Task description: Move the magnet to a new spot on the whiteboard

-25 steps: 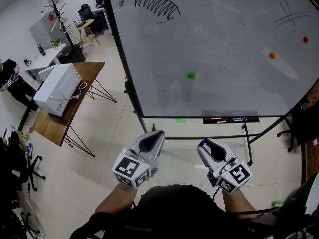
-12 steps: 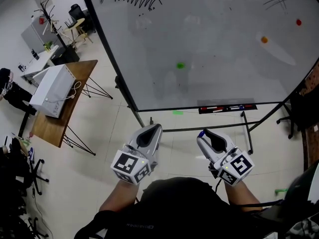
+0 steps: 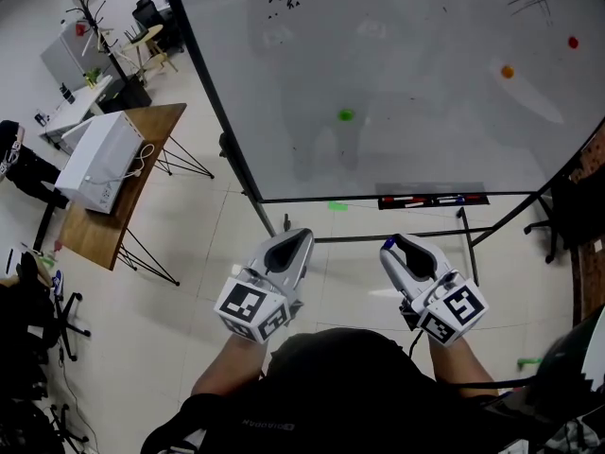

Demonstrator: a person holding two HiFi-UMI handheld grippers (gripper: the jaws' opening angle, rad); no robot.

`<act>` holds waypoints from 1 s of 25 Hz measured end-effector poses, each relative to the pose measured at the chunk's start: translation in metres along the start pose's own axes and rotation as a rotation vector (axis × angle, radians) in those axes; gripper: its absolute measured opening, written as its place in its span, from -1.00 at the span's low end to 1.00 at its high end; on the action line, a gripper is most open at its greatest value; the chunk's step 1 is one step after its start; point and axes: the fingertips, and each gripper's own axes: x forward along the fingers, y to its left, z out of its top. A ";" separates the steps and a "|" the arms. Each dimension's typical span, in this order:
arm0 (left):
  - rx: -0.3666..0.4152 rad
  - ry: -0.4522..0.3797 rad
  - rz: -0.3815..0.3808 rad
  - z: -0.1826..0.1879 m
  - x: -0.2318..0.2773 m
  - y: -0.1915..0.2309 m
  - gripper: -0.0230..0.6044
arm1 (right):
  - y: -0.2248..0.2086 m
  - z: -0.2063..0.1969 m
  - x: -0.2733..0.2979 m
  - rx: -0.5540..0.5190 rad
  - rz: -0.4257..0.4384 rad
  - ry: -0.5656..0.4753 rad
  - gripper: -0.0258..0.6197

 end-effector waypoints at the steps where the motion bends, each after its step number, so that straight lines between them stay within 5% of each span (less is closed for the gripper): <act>1: -0.001 0.002 0.004 0.000 0.000 0.000 -0.87 | -0.001 0.000 0.000 -0.001 -0.001 0.001 -0.57; 14: -0.007 -0.002 0.014 -0.004 0.004 -0.014 -0.87 | -0.008 0.005 -0.016 -0.003 0.002 0.000 -0.57; 25: -0.014 0.006 0.023 -0.021 0.025 -0.078 -0.87 | -0.032 0.003 -0.067 -0.014 0.029 0.009 -0.57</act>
